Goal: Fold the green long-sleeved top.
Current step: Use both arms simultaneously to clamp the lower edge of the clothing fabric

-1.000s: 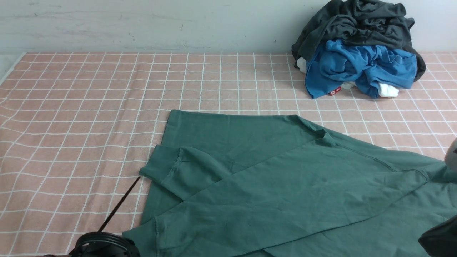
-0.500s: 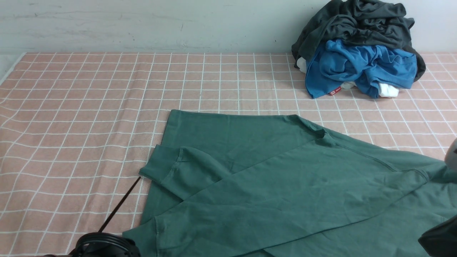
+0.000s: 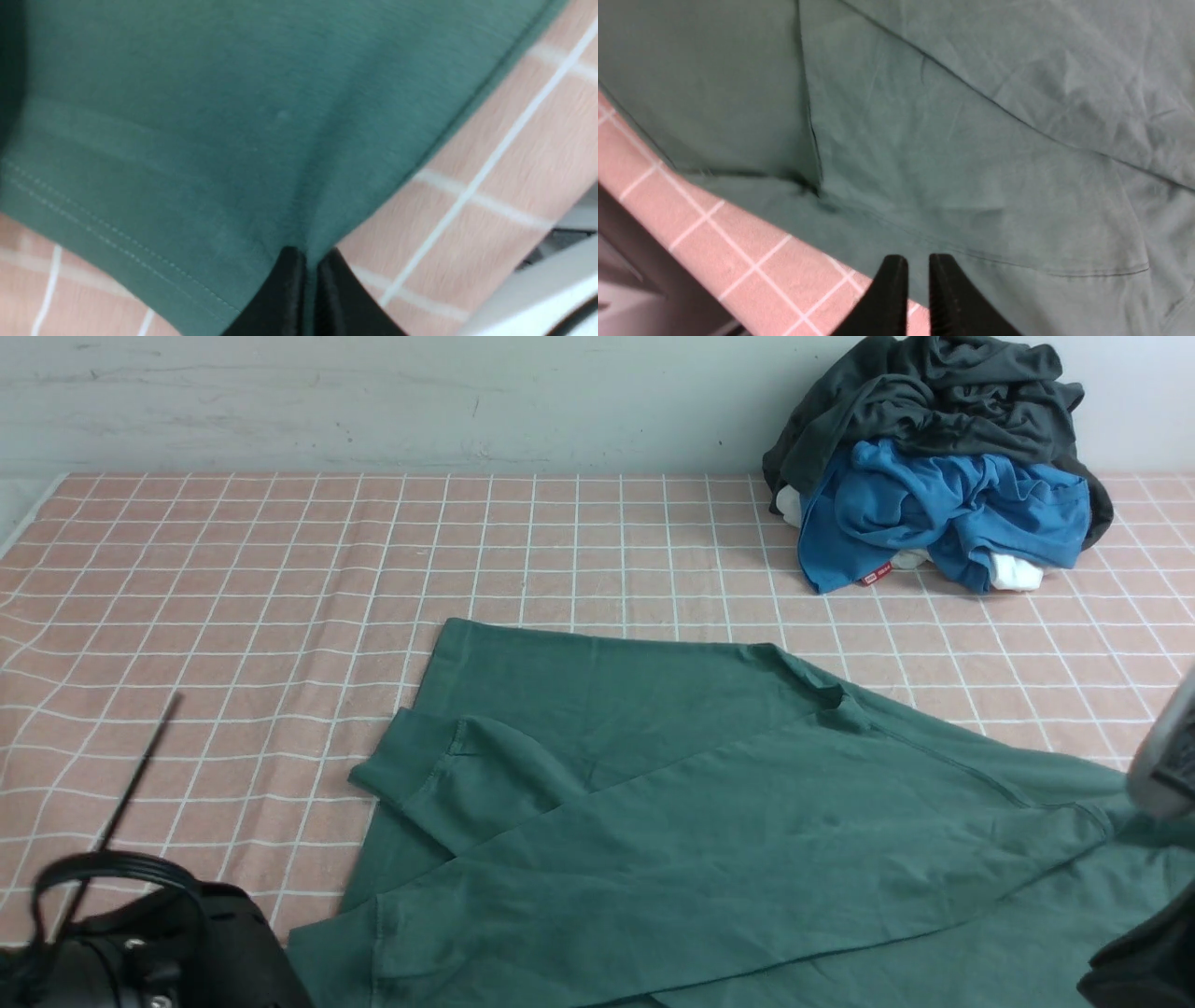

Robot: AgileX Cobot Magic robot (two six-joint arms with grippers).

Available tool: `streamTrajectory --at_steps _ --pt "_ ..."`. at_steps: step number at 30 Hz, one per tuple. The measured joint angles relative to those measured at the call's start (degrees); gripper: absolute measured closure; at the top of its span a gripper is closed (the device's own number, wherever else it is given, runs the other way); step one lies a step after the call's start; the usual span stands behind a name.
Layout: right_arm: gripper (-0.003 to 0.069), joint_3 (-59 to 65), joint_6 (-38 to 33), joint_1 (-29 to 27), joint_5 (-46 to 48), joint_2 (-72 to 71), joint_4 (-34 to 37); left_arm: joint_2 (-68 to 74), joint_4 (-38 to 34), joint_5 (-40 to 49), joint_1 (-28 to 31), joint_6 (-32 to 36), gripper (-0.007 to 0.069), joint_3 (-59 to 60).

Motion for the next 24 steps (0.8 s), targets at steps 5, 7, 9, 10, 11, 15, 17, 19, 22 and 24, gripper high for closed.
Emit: streamTrajectory --at_steps 5,7,9,10,11,15,17,19,22,24 --pt "0.0331 6.1 -5.7 0.0 -0.7 3.4 1.2 -2.7 0.2 2.8 2.3 0.0 0.0619 0.1" --pt "0.0226 9.7 -9.7 0.0 -2.5 4.2 1.3 -2.8 0.2 2.7 2.4 0.0 0.0619 0.1" --pt "0.0143 13.2 -13.5 0.0 -5.6 4.9 0.8 -2.9 0.2 2.5 2.4 0.0 0.0619 0.1" --pt "0.0106 15.1 -15.6 0.0 -8.0 5.3 0.1 -2.9 0.2 2.4 2.4 0.0 0.0619 0.1" --pt "0.0086 16.6 -16.7 0.0 -9.9 5.8 -0.7 -2.9 0.2 2.2 2.4 0.0 0.0619 0.1" --pt "0.0069 20.7 -18.0 0.0 -16.1 8.7 -4.2 -3.0 0.0 1.2 2.4 0.0 0.0619 0.1" --pt "0.0078 21.9 -18.1 0.0 -18.9 10.7 -5.7 -3.0 -0.2 0.7 2.4 0.0 0.0619 0.1" --pt "0.0091 22.7 -18.3 0.0 -21.4 12.8 -6.8 -3.0 -0.2 0.5 2.4 0.0 0.0619 0.1" --pt "0.0115 23.4 -19.5 0.0 -25.7 15.8 -9.7 -3.0 -0.2 -0.3 2.4 0.0 0.0619 0.1" --pt "0.0128 23.7 -20.6 0.0 -27.5 18.1 -12.7 -3.0 -0.2 -0.5 2.4 0.0 0.0619 0.1"
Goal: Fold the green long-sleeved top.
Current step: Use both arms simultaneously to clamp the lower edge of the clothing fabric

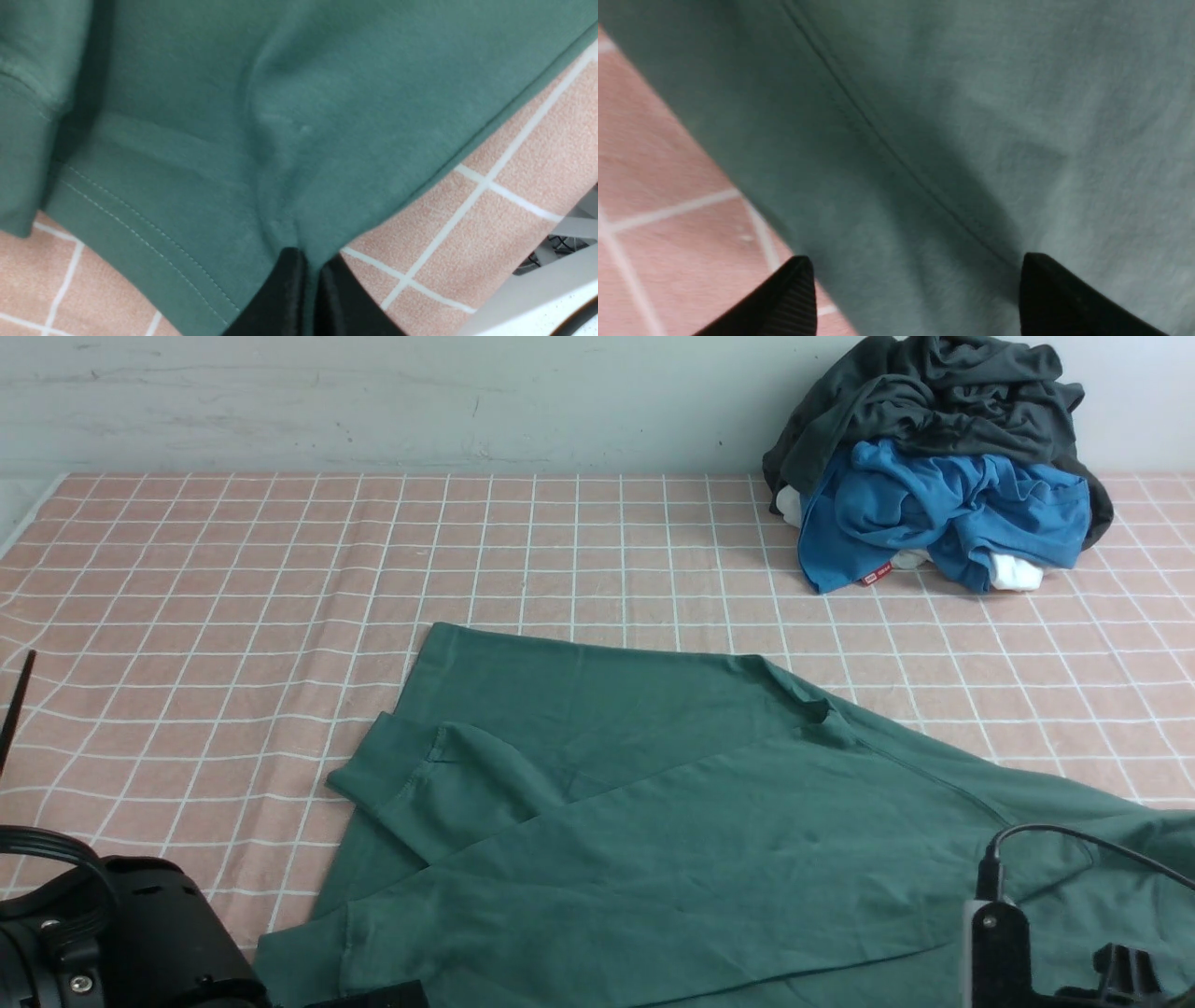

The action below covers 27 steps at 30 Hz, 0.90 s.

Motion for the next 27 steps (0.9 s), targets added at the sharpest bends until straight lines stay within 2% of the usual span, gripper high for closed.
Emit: streamTrajectory --at_steps 4,8,13,17,18,19,20,22,24,27 --pt "0.0154 0.0 -3.1 0.0 -2.0 3.4 -4.0 0.0 0.0 0.0 0.0 0.0 0.0619 0.0" --pt "0.0179 -0.1 -4.0 0.0 -1.9 4.1 -4.2 0.0 0.0 0.0 0.0 0.0 0.0619 0.0" --pt "0.0257 -0.1 -4.2 0.0 -2.3 4.2 -4.0 0.0 0.0 -0.2 0.0 0.0 0.0619 0.0" --pt "0.0405 -0.1 -4.3 0.0 -4.2 4.6 -4.2 0.0 0.0 -0.4 0.0 0.0 0.0619 0.0" --pt "0.0414 -0.1 -4.3 0.0 -4.3 4.6 -4.2 0.0 0.0 -0.4 0.0 0.0 0.0619 0.0" --pt "0.0487 -0.1 -4.3 0.0 -5.2 4.7 -4.2 0.0 0.0 -0.6 0.0 0.0 0.0619 0.0" --pt "0.0496 -0.1 -4.3 0.0 -5.3 4.7 -4.2 0.0 0.0 -0.6 0.0 0.0 0.0619 0.0" --pt "0.0603 -0.1 -4.2 0.0 -5.8 4.8 -4.3 0.0 -0.1 -0.8 0.0 0.0 0.0619 0.0" --pt "0.0648 -0.1 -4.2 0.0 -5.9 4.8 -4.5 0.0 -0.1 -1.1 0.0 0.0 0.0619 0.0" --pt "0.0654 -0.6 -4.2 0.0 -5.2 4.8 -4.6 0.0 -0.1 -1.1 0.0 -0.1 0.0619 -0.5"
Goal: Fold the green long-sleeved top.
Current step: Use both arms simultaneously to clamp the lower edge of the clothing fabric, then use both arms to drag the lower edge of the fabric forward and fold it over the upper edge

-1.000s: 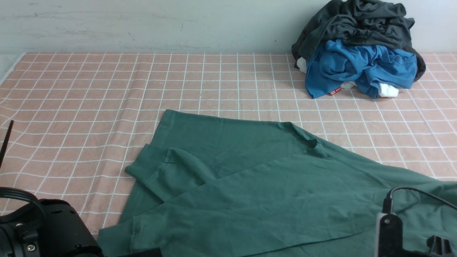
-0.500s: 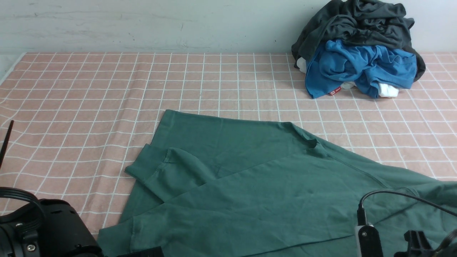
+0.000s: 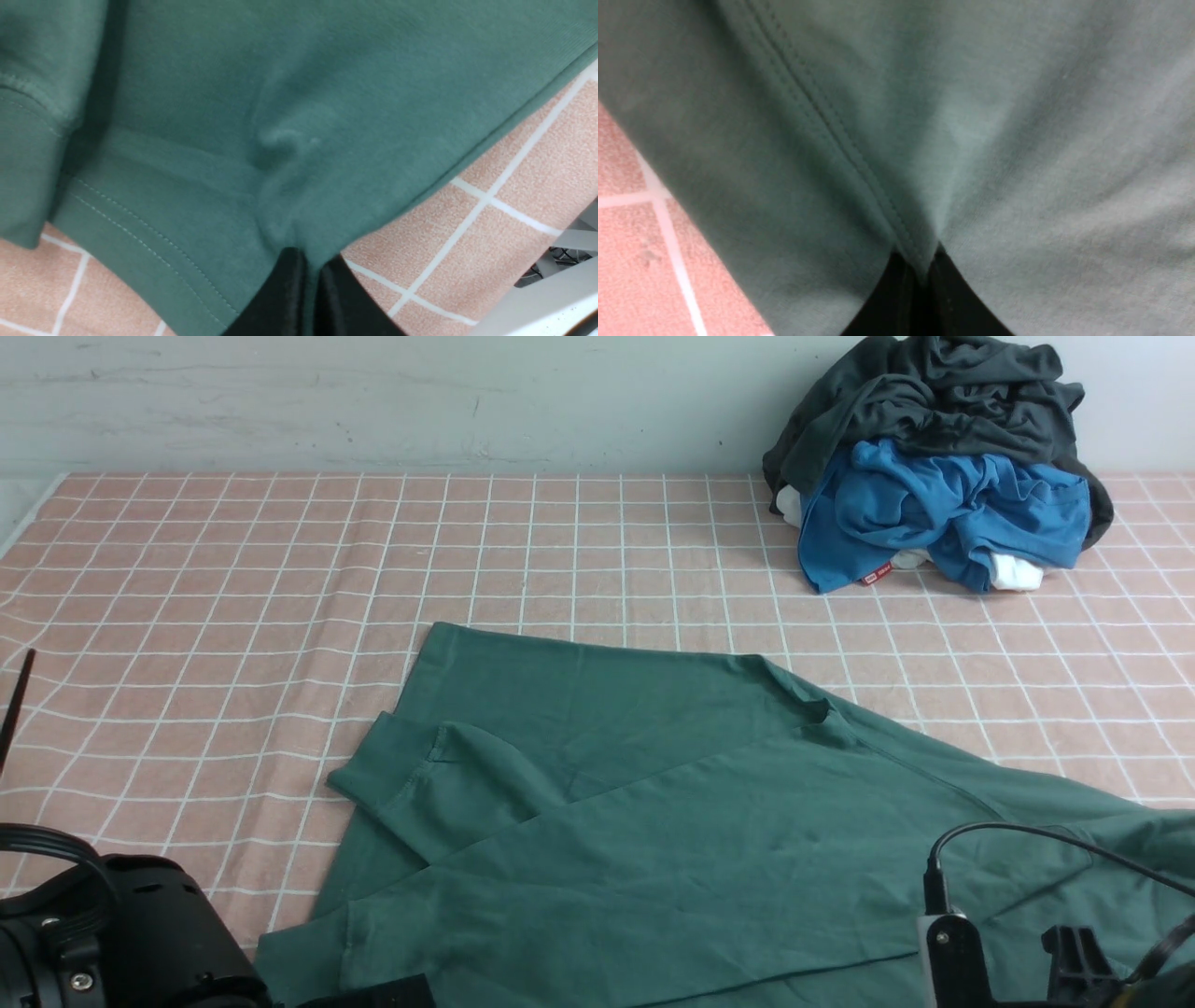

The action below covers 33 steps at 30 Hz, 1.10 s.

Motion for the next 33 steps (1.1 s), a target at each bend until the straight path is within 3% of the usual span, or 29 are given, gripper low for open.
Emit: streamTrajectory --at_steps 5,9,16,20,33 --pt "0.0654 -5.3 0.0 -0.2 5.7 -0.6 0.1 0.0 0.2 2.6 0.7 -0.3 0.0619 -4.9" --pt "0.0654 -14.3 -0.9 -3.2 11.0 -0.7 1.0 0.0 2.1 5.9 4.9 0.3 0.0616 -11.9" --pt "0.0655 -31.3 -14.2 -15.6 16.6 5.7 12.4 7.3 3.4 7.2 19.6 9.5 0.0607 -29.2" --pt "0.0655 -38.5 -17.3 -20.2 18.1 12.0 17.2 15.5 3.4 7.3 24.6 11.2 0.0607 -39.1" --pt "0.0655 -59.8 -13.1 -25.3 18.5 30.9 16.7 42.2 3.4 8.3 31.1 12.3 0.0607 -70.0"
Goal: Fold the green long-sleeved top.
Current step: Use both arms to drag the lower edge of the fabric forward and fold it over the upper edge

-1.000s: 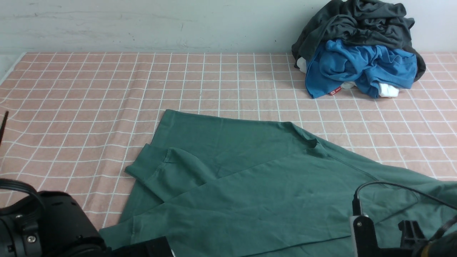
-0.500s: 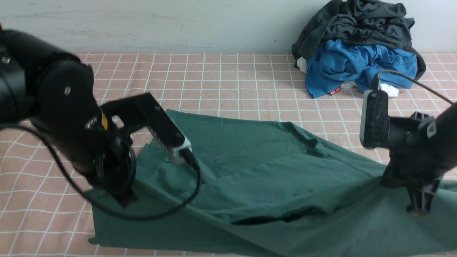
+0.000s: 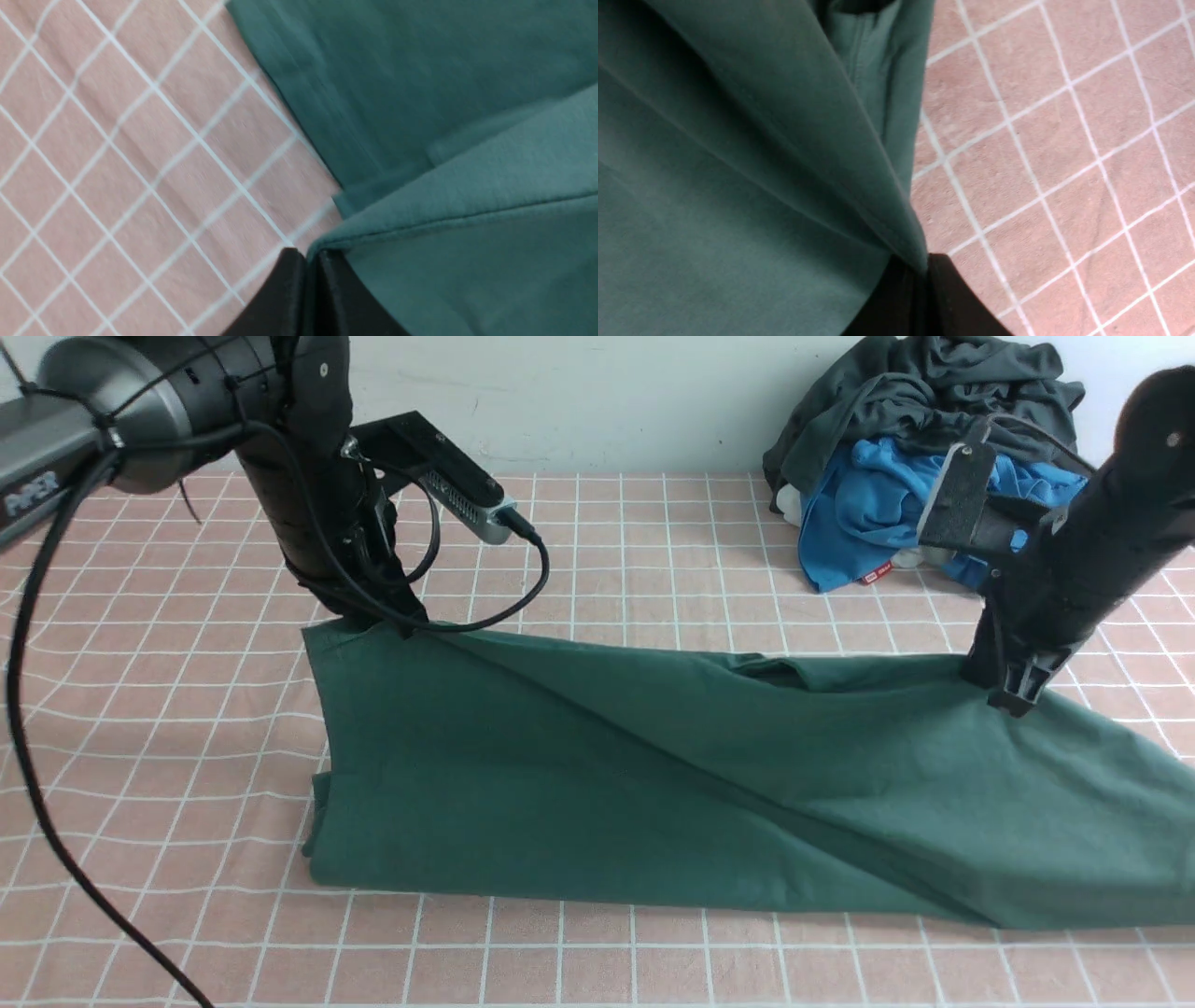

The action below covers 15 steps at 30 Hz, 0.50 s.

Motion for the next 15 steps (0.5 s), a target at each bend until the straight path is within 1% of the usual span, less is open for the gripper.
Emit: streamTrajectory --at_steps 4,8,11,12,13,15 --pt "0.0648 -3.4 3.7 -0.6 -2.1 4.8 -0.2 6.7 0.0 -0.8 0.8 0.0 0.0607 -6.2" --pt "0.062 -4.5 6.6 -0.8 -4.7 8.3 -0.8 9.9 0.0 -3.1 1.2 0.0 0.0604 -7.5" --pt "0.054 -4.5 10.2 -1.3 -7.2 10.9 -1.7 12.6 0.0 -5.5 1.8 -0.2 0.057 -7.8" --pt "0.0534 -4.5 11.1 -1.3 -7.6 11.1 -1.8 12.7 0.0 -5.7 1.8 -0.2 0.0563 -7.8" --pt "0.0473 -4.5 13.3 -1.5 -9.1 11.6 -2.5 13.4 0.0 -6.5 2.0 -0.8 0.0533 -7.8" --pt "0.0417 -4.7 16.7 -1.5 -10.5 11.6 -2.5 13.7 0.1 -7.6 2.0 -2.0 0.0481 -7.8"
